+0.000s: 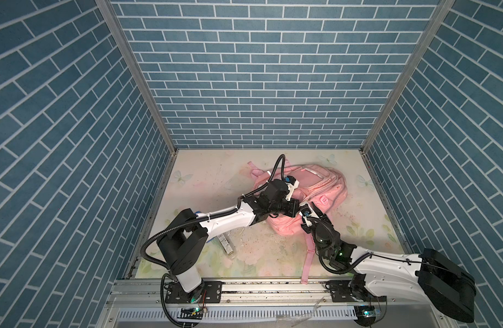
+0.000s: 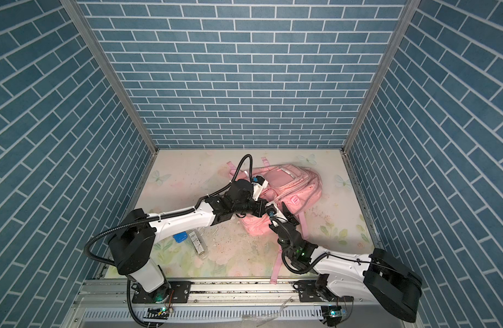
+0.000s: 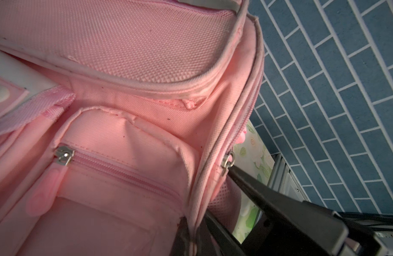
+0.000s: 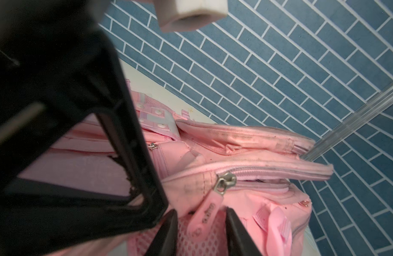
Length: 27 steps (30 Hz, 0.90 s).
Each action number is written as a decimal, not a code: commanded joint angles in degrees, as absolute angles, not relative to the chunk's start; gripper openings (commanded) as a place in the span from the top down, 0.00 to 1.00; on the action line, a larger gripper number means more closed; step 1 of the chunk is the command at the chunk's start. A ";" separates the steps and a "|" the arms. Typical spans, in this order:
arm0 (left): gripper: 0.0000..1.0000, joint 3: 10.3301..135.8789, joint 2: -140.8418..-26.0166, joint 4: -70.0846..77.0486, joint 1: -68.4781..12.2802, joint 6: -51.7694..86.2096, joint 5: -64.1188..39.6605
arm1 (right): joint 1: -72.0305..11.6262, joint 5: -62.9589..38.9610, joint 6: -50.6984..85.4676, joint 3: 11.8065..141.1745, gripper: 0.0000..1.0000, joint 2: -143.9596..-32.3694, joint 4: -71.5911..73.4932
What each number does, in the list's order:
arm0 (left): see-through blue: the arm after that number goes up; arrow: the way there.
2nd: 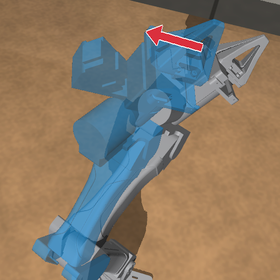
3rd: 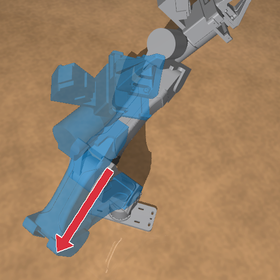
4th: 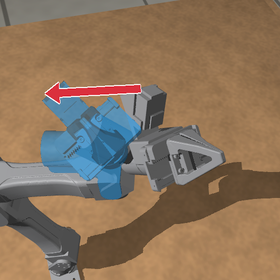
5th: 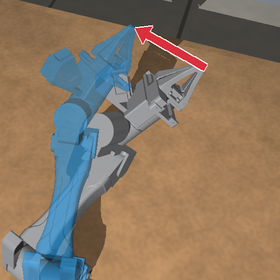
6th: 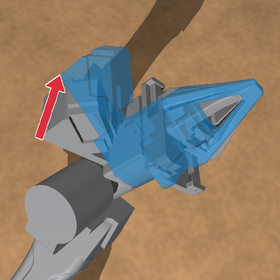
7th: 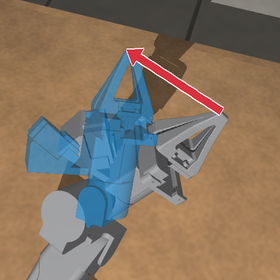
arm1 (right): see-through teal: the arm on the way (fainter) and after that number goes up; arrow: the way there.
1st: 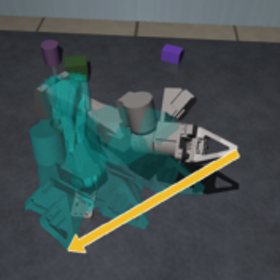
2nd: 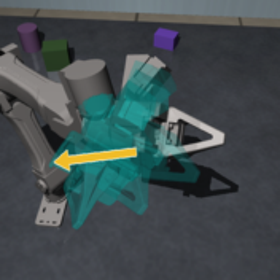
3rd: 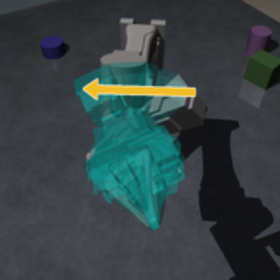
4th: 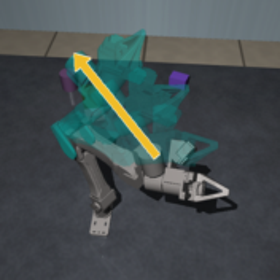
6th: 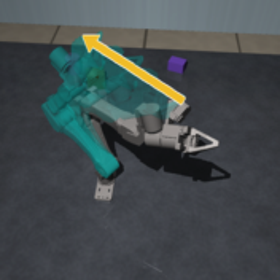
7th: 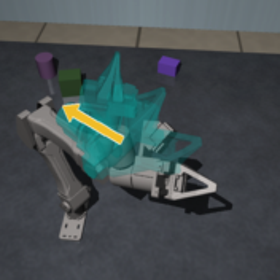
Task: Pack books, pencil case, and school supplies into a backpack
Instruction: Zip the student bag at the center of the table.
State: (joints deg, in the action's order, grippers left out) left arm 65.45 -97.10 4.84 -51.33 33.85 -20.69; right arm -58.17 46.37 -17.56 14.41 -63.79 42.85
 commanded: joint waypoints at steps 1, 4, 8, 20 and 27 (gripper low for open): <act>1.00 68.90 -95.58 11.50 -51.88 34.43 -23.42 | -58.01 51.77 -16.62 15.28 0.73 -63.71 43.72; 1.00 68.95 -95.01 9.68 -51.73 33.15 -22.68 | -58.03 51.86 -12.38 14.65 0.84 -61.13 40.76; 1.00 68.38 -94.35 7.97 -51.55 31.70 -22.14 | -55.19 37.77 -6.14 12.77 0.91 -54.45 35.40; 1.00 68.28 -93.66 5.87 -51.50 29.01 -22.23 | -43.84 12.62 1.46 9.95 1.00 -44.47 31.28; 1.00 69.47 -92.99 -0.93 -51.46 22.11 -19.64 | -40.97 10.96 4.96 10.29 1.00 -45.68 31.50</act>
